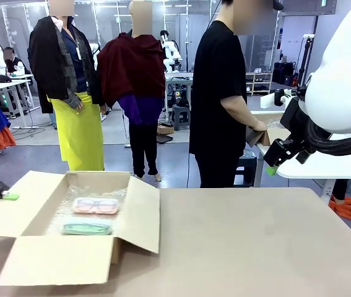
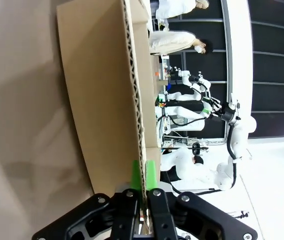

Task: Pack the glasses set securely to prepare it for shipping.
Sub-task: Position the Package Box on the left side of the table.

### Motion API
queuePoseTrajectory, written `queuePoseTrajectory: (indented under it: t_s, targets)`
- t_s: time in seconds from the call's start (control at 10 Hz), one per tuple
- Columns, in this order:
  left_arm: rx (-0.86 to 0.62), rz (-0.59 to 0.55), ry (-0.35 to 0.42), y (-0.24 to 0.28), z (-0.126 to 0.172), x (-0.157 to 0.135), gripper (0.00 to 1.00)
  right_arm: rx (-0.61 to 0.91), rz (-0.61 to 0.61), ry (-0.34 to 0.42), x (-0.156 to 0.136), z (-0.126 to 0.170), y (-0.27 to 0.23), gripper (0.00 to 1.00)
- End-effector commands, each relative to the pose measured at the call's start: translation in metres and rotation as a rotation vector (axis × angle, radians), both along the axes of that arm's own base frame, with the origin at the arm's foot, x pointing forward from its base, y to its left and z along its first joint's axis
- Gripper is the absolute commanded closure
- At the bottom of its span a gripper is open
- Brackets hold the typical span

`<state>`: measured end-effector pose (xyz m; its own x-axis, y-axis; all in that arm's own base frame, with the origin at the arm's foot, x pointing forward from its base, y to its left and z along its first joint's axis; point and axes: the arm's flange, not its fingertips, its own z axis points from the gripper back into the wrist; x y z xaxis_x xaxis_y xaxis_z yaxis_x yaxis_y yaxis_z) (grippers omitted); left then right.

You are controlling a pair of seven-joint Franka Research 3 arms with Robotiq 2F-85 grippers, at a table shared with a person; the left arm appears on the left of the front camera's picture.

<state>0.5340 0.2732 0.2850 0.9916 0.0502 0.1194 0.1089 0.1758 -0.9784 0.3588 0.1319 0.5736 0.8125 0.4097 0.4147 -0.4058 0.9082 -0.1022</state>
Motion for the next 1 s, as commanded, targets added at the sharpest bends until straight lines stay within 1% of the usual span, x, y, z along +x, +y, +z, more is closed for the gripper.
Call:
queuePoseTrajectory:
  t_s: [0.0, 0.2, 0.5, 0.7, 0.9]
  targets:
    - [-0.003, -0.018, 0.019, 0.038, -0.001, 0.013, 0.97, -0.005, 0.010, -0.012, 0.001, 0.002, 0.000, 0.00]
    - [-0.026, 0.000, 0.031, 0.072, -0.004, 0.013, 0.97, -0.005, 0.010, -0.012, 0.001, 0.002, 0.000, 0.00]
    - [0.000, 0.011, 0.037, 0.113, -0.001, 0.008, 0.97, -0.005, 0.010, -0.012, 0.001, 0.002, 0.000, 0.00]
    - [0.000, 0.008, 0.042, 0.122, 0.001, 0.006, 0.97, -0.005, 0.010, -0.012, 0.001, 0.002, 0.000, 0.00]
    - [0.048, -0.001, 0.077, 0.123, 0.001, 0.002, 0.97, -0.005, 0.010, -0.012, 0.001, 0.002, 0.000, 0.00]
